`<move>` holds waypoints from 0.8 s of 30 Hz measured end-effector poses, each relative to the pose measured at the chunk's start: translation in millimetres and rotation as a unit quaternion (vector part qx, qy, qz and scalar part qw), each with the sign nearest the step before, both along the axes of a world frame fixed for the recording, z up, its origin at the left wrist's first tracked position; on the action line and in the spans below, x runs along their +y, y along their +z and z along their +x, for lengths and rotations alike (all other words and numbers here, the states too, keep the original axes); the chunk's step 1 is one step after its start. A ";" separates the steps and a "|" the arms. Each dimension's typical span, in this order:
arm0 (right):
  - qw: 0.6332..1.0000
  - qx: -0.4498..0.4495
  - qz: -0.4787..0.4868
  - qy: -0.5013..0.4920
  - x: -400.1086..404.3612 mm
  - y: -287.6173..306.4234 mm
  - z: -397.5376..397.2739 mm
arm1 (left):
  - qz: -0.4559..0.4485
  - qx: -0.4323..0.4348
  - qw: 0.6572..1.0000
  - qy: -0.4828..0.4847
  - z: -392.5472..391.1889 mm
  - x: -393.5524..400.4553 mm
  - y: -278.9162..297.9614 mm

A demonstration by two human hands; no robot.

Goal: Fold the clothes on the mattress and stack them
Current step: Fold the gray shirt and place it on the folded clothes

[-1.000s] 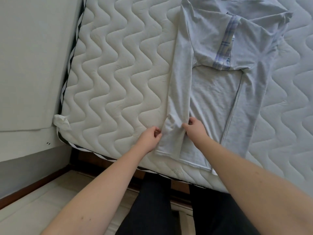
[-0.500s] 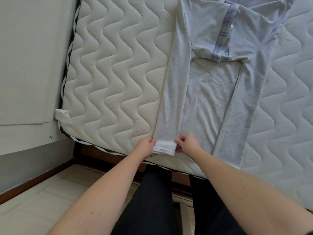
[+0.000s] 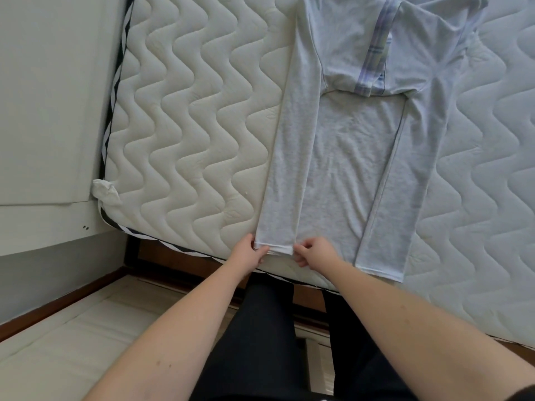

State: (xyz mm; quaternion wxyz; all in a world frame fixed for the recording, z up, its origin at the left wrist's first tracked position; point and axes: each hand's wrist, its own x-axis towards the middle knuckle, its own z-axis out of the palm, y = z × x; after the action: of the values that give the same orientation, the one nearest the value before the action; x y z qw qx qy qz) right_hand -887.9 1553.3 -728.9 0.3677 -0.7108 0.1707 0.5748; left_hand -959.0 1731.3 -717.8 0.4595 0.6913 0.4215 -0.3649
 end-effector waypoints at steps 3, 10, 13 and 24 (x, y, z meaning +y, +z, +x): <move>0.999 -0.048 -0.017 -0.016 -5.2 0.6 7.8 | 0.073 -0.005 0.995 -0.066 -1.2 7.4 -0.3; 0.984 -0.137 -0.025 -0.107 2.7 8.3 78.3 | 0.186 -0.077 0.980 -0.013 61.7 26.4 11.4; 0.972 -0.162 0.007 -0.168 11.9 10.1 121.0 | 0.173 -0.137 0.975 -0.032 110.7 29.1 11.9; 0.913 -0.175 0.056 -0.364 18.8 9.3 273.1 | 0.148 -0.224 0.961 -0.071 292.4 47.7 -2.2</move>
State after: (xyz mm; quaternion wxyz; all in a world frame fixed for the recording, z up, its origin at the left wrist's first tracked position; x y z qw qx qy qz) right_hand -614.7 1572.1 -719.5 0.6146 -0.6669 0.3181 0.2761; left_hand -666.6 1778.9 -720.0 0.4078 0.8436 0.3072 -0.1664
